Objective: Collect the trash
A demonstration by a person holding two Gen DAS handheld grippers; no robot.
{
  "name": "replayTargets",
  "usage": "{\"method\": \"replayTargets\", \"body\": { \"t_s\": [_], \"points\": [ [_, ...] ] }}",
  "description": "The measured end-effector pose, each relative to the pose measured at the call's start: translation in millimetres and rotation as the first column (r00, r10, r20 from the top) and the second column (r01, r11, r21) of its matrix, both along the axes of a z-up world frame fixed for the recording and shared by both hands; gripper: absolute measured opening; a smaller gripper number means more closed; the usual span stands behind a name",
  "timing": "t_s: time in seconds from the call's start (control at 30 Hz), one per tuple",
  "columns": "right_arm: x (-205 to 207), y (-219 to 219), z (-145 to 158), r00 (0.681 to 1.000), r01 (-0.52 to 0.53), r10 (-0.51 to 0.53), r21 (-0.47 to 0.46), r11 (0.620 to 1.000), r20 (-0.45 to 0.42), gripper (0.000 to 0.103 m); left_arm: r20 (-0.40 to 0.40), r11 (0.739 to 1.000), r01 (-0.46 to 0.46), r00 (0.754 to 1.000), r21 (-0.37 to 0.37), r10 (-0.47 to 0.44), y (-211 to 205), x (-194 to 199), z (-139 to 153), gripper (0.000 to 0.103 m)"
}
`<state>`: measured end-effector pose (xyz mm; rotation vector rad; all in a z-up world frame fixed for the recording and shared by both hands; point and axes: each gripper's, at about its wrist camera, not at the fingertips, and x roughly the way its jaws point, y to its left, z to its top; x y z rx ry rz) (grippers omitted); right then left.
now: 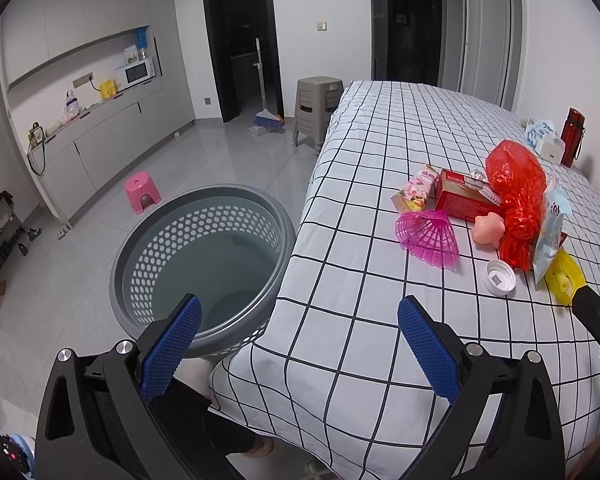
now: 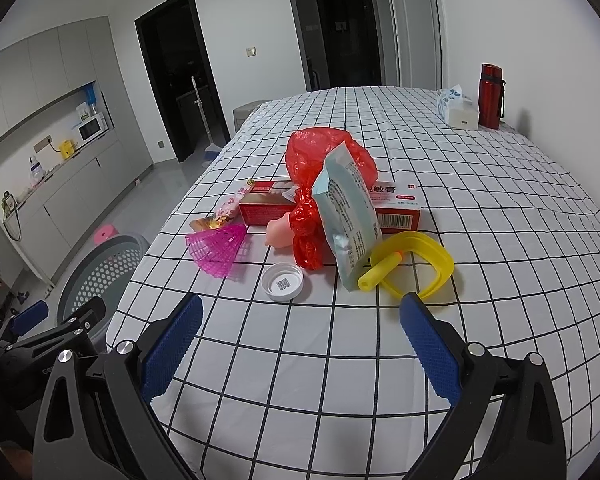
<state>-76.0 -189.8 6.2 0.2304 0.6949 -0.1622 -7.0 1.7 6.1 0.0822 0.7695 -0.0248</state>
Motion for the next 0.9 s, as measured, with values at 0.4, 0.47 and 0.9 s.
{"method": "replayTargets", "body": {
  "t_s": [0.4, 0.47, 0.9],
  "points": [
    [0.0, 0.0, -0.2, 1.0, 0.0, 0.0, 0.003, 1.0, 0.001, 0.094, -0.003, 1.0, 0.002, 1.0, 0.005, -0.002, -0.4, 0.7, -1.9, 0.097],
    [0.1, -0.1, -0.3, 1.0, 0.0, 0.0, 0.002, 1.0, 0.001, 0.094, -0.003, 1.0, 0.003, 1.0, 0.005, -0.003, -0.5, 0.7, -1.9, 0.097],
    [0.2, 0.1, -0.2, 1.0, -0.002, 0.002, 0.004, 1.0, 0.001, 0.094, -0.002, 1.0, 0.0, 1.0, 0.006, 0.0, 0.0, 1.4, -2.2, 0.097]
  ]
}}
